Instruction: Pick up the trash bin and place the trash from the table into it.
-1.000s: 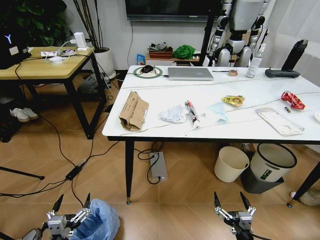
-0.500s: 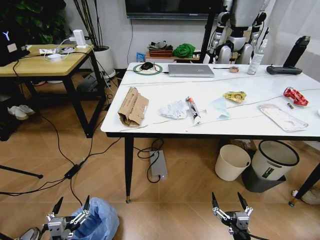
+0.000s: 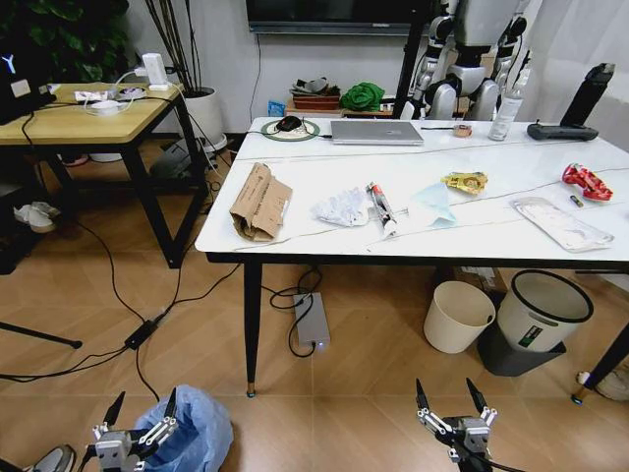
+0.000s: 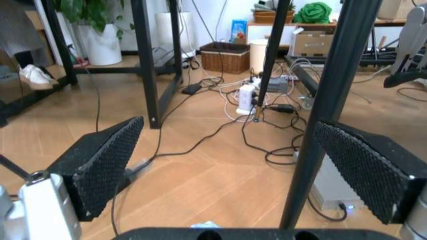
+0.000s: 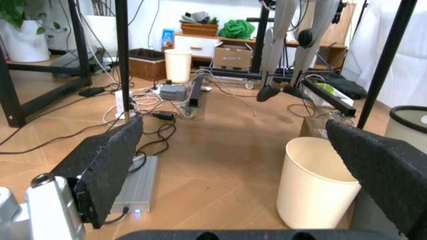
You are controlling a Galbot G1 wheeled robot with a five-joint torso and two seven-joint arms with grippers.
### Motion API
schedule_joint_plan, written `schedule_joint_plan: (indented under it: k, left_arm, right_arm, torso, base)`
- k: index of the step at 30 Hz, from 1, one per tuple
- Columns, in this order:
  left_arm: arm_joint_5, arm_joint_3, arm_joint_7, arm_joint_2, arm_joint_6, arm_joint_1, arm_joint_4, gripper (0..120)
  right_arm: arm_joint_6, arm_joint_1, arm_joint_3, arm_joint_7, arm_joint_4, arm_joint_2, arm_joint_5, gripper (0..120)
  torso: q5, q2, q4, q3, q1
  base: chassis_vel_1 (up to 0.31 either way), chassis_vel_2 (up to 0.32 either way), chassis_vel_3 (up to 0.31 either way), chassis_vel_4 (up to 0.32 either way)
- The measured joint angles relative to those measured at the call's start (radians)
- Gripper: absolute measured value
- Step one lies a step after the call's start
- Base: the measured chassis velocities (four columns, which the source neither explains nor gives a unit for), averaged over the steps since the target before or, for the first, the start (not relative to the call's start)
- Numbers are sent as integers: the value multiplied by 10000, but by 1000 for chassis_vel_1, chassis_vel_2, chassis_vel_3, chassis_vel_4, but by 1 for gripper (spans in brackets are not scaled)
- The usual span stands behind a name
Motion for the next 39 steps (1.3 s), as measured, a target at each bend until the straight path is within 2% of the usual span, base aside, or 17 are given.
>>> schedule_joint_plan:
  k: [12, 19, 21, 23, 27, 30, 36, 39]
  left_arm:
    - [-31, -3, 5, 17, 19, -4, 62, 100]
    - [-408, -99, 13, 193, 459, -92, 355, 100]
    - [-684, -339, -53, 395, 864, -290, 980, 100]
    - [-731, -395, -68, 434, 918, -345, 1146, 100]
    - [-1052, -888, -114, 736, 1207, -723, 2357, 100]
    - [-1052, -960, -93, 819, 1338, -730, 2555, 100]
    - [-749, -1026, 217, 858, 2450, -1411, 3824, 100]
    - [-770, -1037, 267, 813, 2743, -1686, 4023, 100]
  right_arm:
    - [112, -49, -55, -2, 1, -2, -141, 100]
    - [138, -28, -131, -2, -86, -2, -151, 100]
    - [176, -5, -198, -2, -182, -3, -155, 100]
    - [188, 6, -209, -1, -205, -3, -155, 100]
    - [270, 78, -343, 3, -399, -3, -155, 100]
    - [289, 103, -397, 5, -449, -3, -154, 100]
    - [383, 195, -656, 14, -608, -3, -144, 100]
    - [463, 191, -728, 20, -692, -3, -162, 100]
  torso:
    - [0, -476, 0, -280, -196]
    - [0, -671, -1, -401, -272]
    - [-1, -782, -1, -462, -318]
    - [-1, -806, -1, -476, -327]
    - [-3, -983, -2, -584, -393]
    - [0, -1008, -1, -600, -401]
    - [-2, -1001, -1, -600, -399]
    - [-3, -990, -2, -593, -393]
  base:
    - [0, 0, 0, 0]
    - [0, 0, 0, 0]
    - [0, 0, 0, 0]
    - [0, 0, 0, 0]
    - [0, 0, 0, 0]
    - [0, 0, 0, 0]
    - [0, 0, 0, 0]
    - [0, 0, 0, 0]
